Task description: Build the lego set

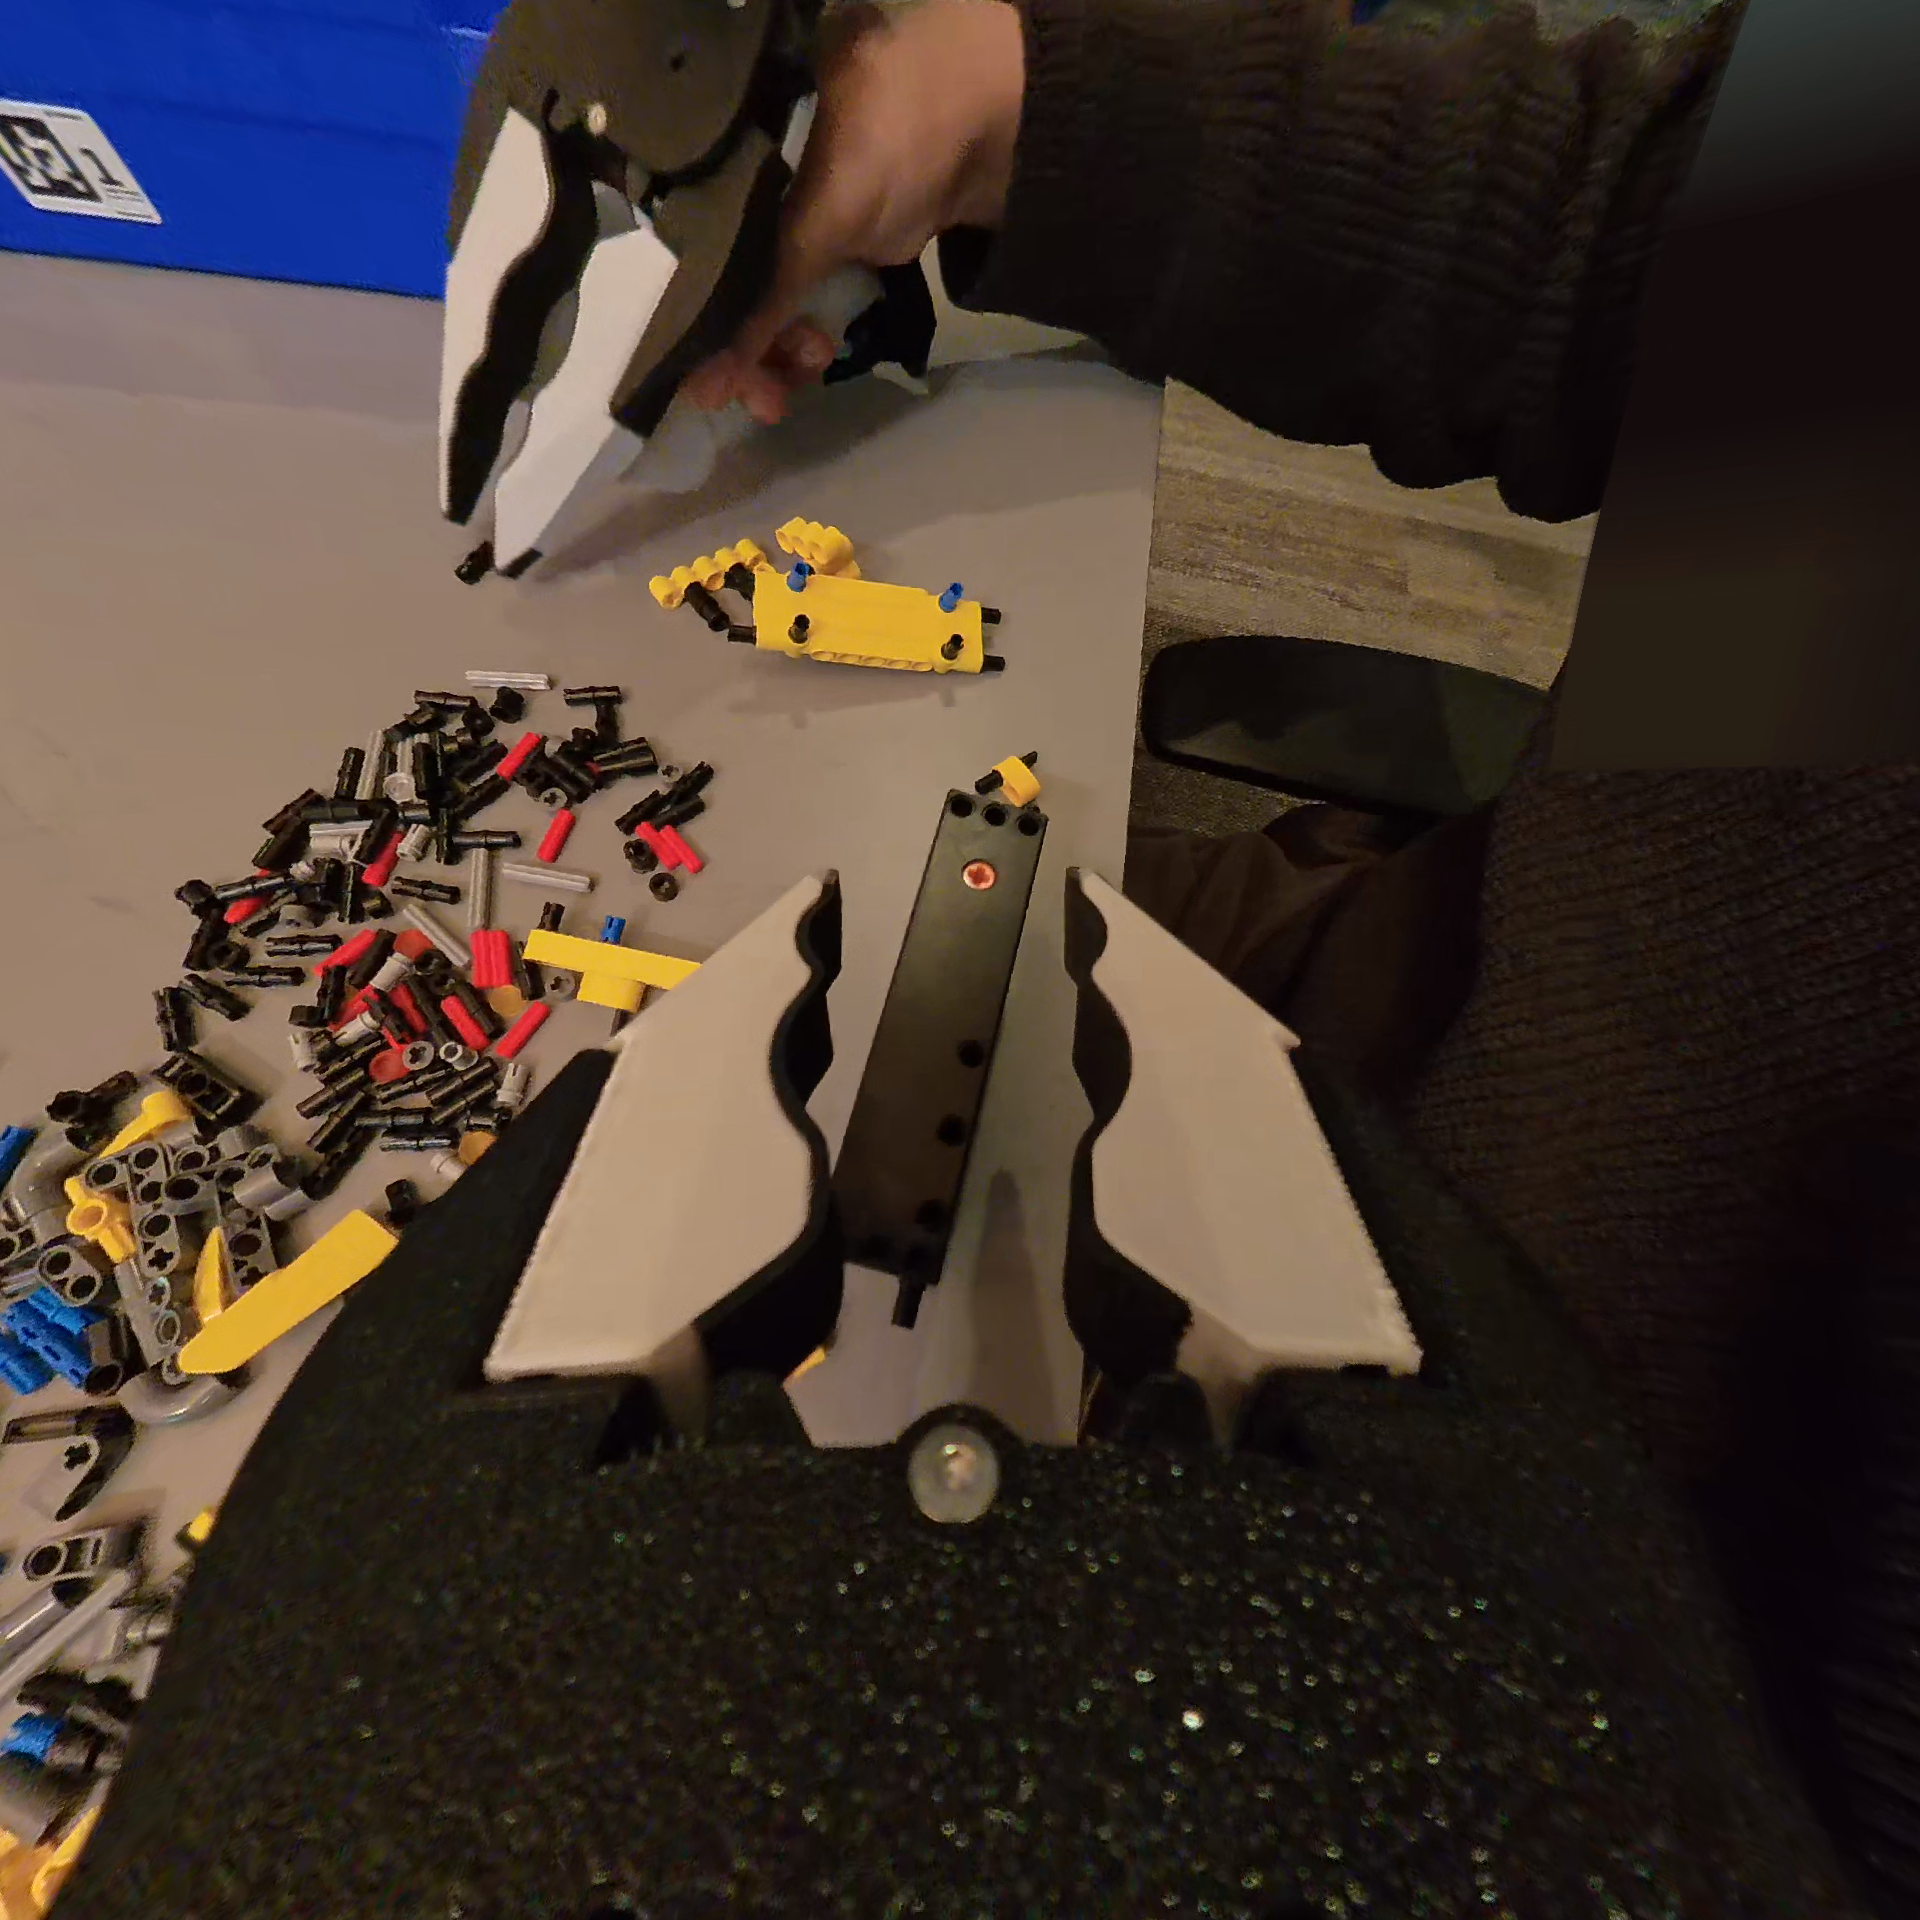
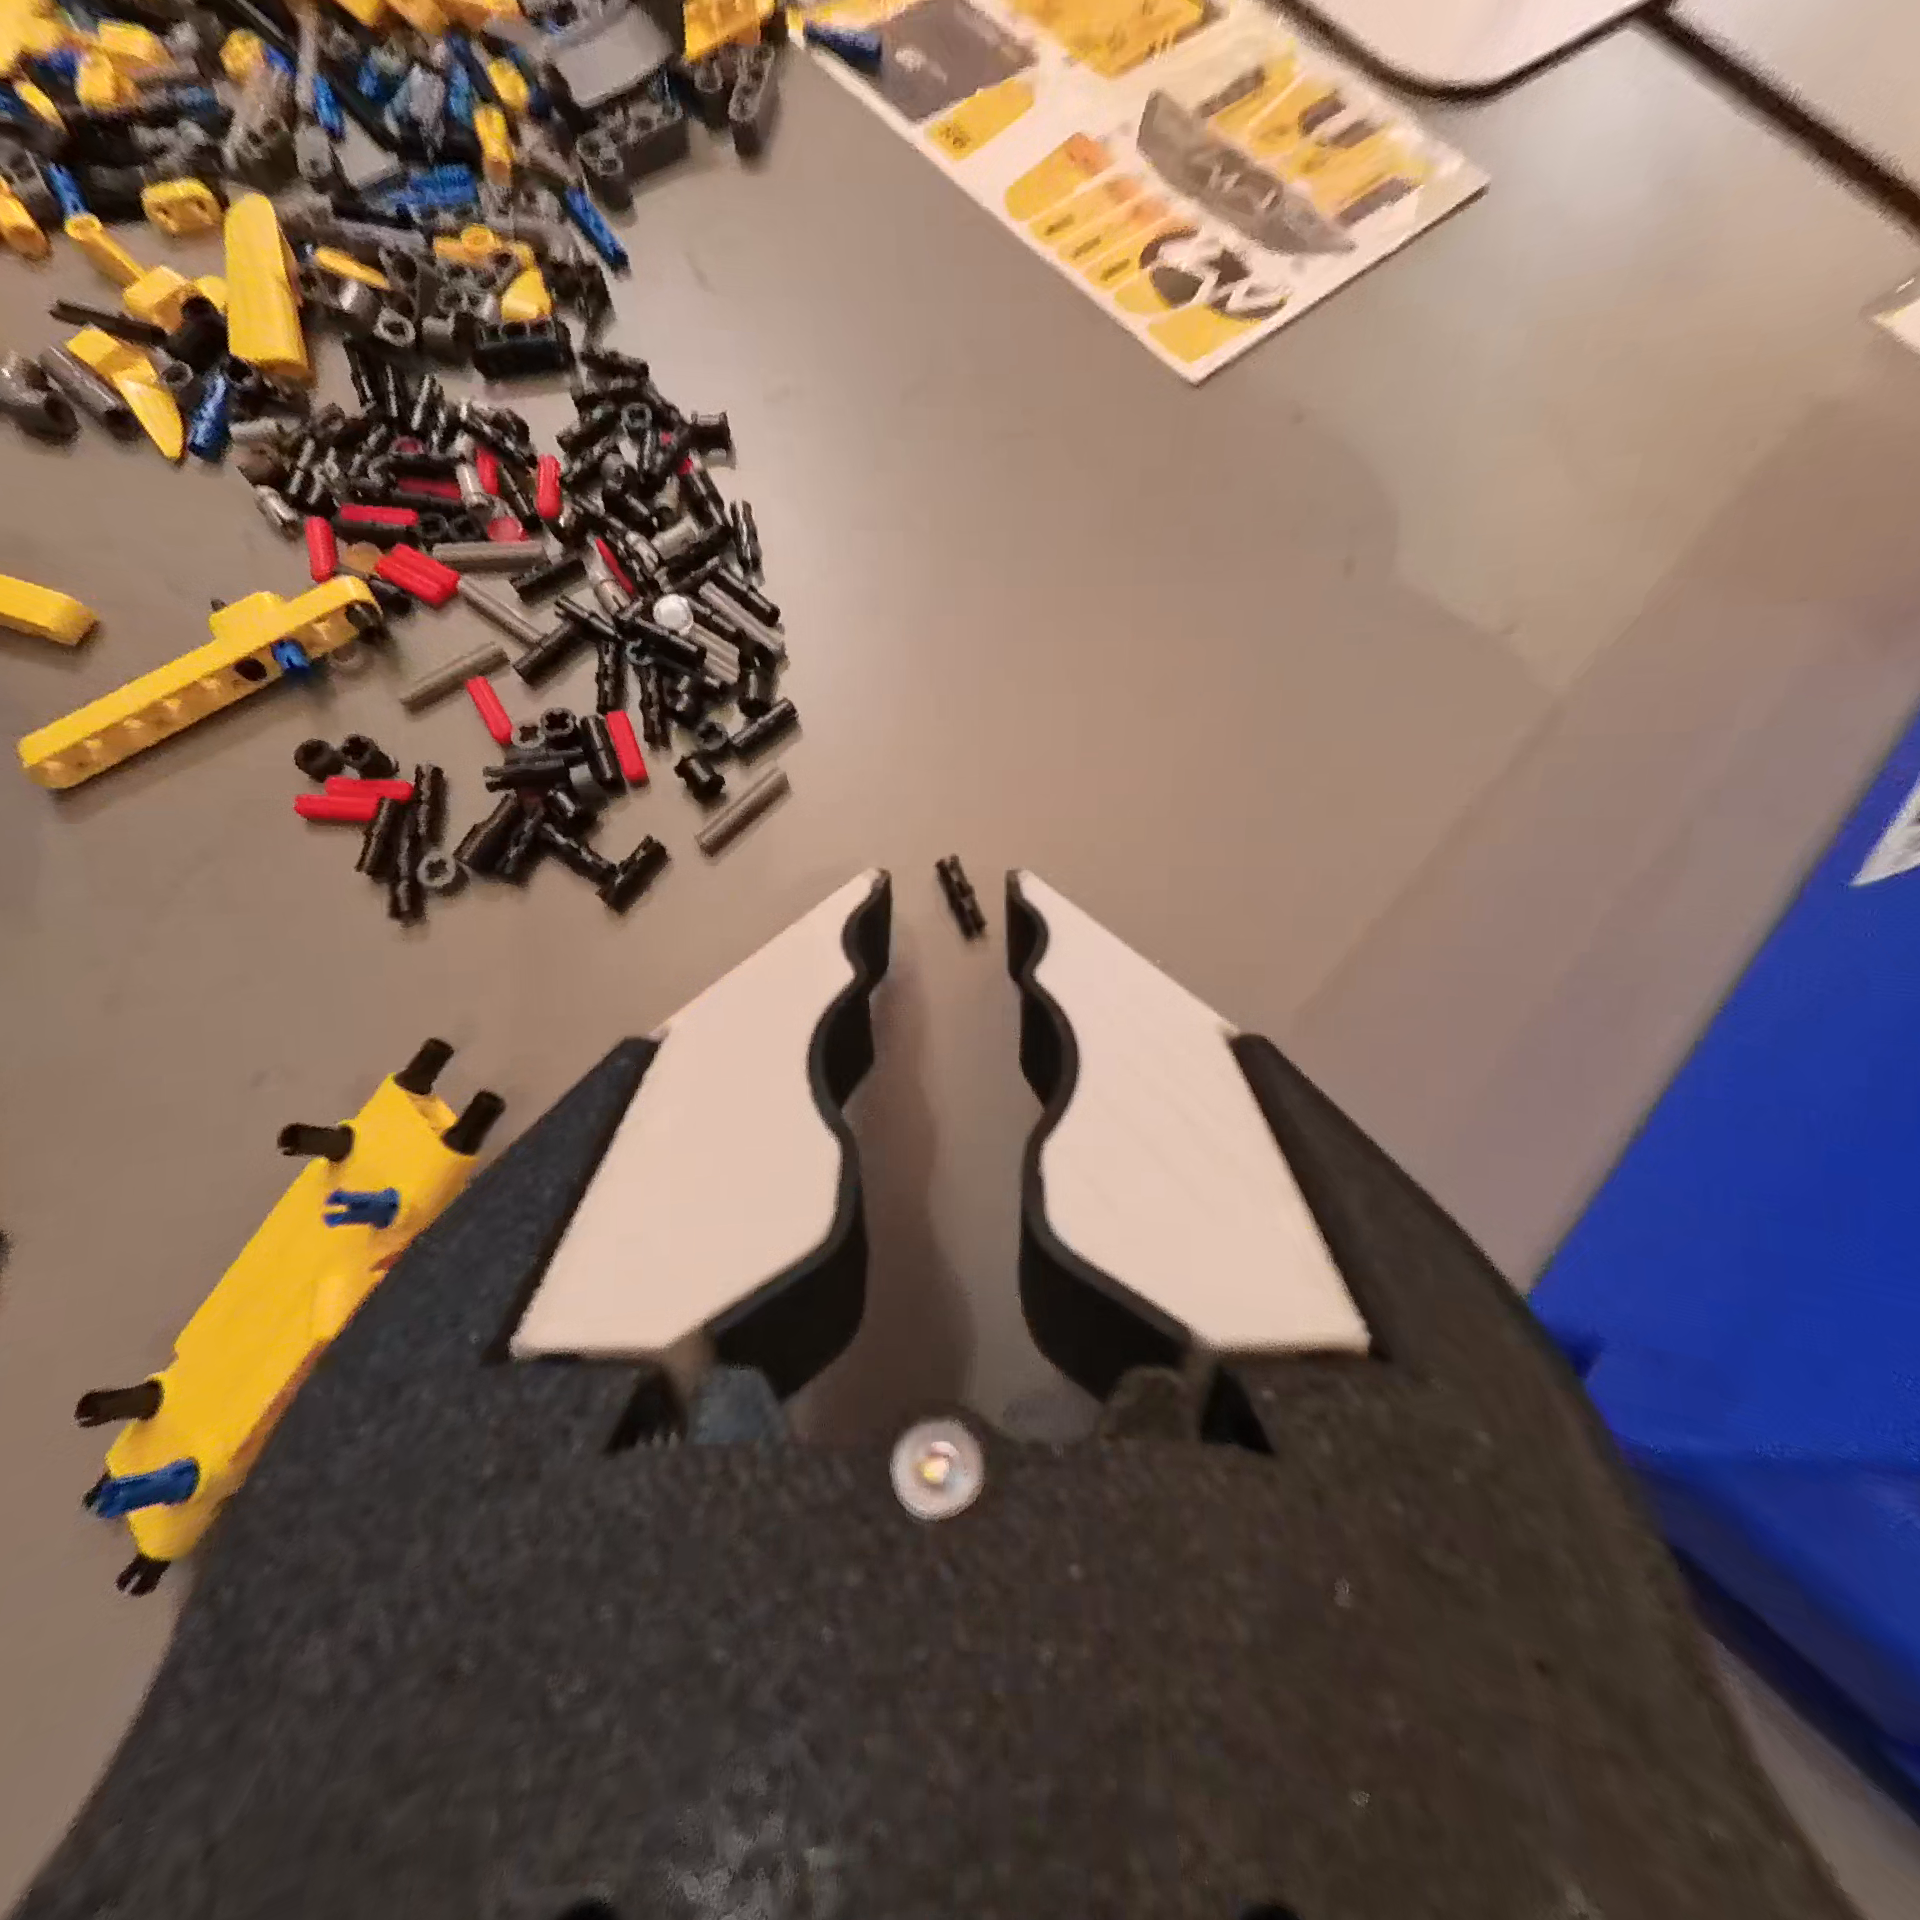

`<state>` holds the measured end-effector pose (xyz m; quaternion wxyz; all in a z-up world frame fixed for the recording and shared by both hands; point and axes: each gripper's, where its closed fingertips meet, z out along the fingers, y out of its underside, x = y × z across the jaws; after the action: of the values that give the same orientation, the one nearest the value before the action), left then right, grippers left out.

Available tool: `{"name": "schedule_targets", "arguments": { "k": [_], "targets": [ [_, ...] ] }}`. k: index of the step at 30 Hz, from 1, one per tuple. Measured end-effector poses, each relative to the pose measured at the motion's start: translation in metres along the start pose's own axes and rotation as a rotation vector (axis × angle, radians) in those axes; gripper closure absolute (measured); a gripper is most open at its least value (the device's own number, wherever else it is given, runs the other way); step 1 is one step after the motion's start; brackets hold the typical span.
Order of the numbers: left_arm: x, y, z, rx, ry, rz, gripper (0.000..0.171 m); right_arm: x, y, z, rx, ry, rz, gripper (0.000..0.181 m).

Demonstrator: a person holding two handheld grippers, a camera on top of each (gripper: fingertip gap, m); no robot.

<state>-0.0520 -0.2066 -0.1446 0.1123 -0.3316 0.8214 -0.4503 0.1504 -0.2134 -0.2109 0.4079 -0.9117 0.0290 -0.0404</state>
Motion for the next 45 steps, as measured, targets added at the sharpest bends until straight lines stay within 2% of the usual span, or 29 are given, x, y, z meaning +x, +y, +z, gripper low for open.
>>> {"name": "schedule_targets", "arguments": {
  "k": [2, 4, 6, 9, 11, 13, 15, 19, 21, 23, 27, 32, 36, 40, 45],
  "targets": [
    [-0.001, -0.001, -0.002, 0.005, -0.002, 0.000, 0.129, 0.001, 0.006, 0.005, -0.035, 0.001, 0.015, 0.159],
    [-0.001, -0.003, -0.003, 0.016, 0.002, -0.002, 0.129, -0.002, 0.005, 0.004, -0.021, -0.019, 0.035, 0.176],
    [-0.001, -0.006, -0.004, 0.035, 0.004, -0.006, 0.129, -0.004, 0.003, 0.000, -0.004, -0.009, 0.035, 0.178],
    [0.000, -0.014, -0.006, 0.078, 0.000, -0.027, 0.129, -0.019, -0.014, -0.023, 0.111, -0.005, 0.030, 0.178],
    [0.000, -0.022, -0.007, 0.132, 0.002, -0.072, 0.129, -0.046, -0.039, -0.052, 0.268, -0.015, -0.006, 0.178],
    [-0.002, -0.030, -0.006, 0.196, 0.007, -0.156, 0.134, -0.085, -0.062, -0.083, 0.435, -0.030, -0.093, 0.178],
    [0.000, -0.041, -0.004, 0.277, 0.039, -0.225, 0.145, -0.121, -0.072, -0.104, 0.542, 0.000, -0.224, 0.178],
    [0.012, -0.057, -0.002, 0.397, 0.195, -0.379, 0.147, -0.161, -0.068, -0.116, 0.600, 0.162, -0.514, 0.178],
    [0.017, -0.058, -0.002, 0.416, 0.240, -0.418, 0.147, -0.171, -0.065, -0.114, 0.597, 0.198, -0.570, 0.178],
    [0.019, -0.055, 0.000, 0.400, 0.227, -0.424, 0.151, -0.180, -0.065, -0.115, 0.613, 0.214, -0.607, 0.178],
    [0.028, -0.056, -0.001, 0.395, 0.232, -0.405, 0.166, -0.190, -0.064, -0.112, 0.608, 0.228, -0.659, 0.178],
    [0.031, -0.057, -0.003, 0.398, 0.252, -0.407, 0.168, -0.194, -0.065, -0.117, 0.646, 0.218, -0.657, 0.179],
    [0.032, -0.064, -0.008, 0.460, 0.361, -0.508, 0.168, -0.192, -0.067, -0.129, 0.751, 0.219, -0.599, 0.179],
    [0.034, -0.067, -0.009, 0.493, 0.482, -0.612, 0.169, -0.195, -0.066, -0.130, 0.782, 0.185, -0.575, 0.170],
    [0.041, -0.069, -0.009, 0.502, 0.573, -0.660, 0.169, -0.197, -0.073, -0.133, 0.834, 0.165, -0.557, 0.171]
  ]
}}
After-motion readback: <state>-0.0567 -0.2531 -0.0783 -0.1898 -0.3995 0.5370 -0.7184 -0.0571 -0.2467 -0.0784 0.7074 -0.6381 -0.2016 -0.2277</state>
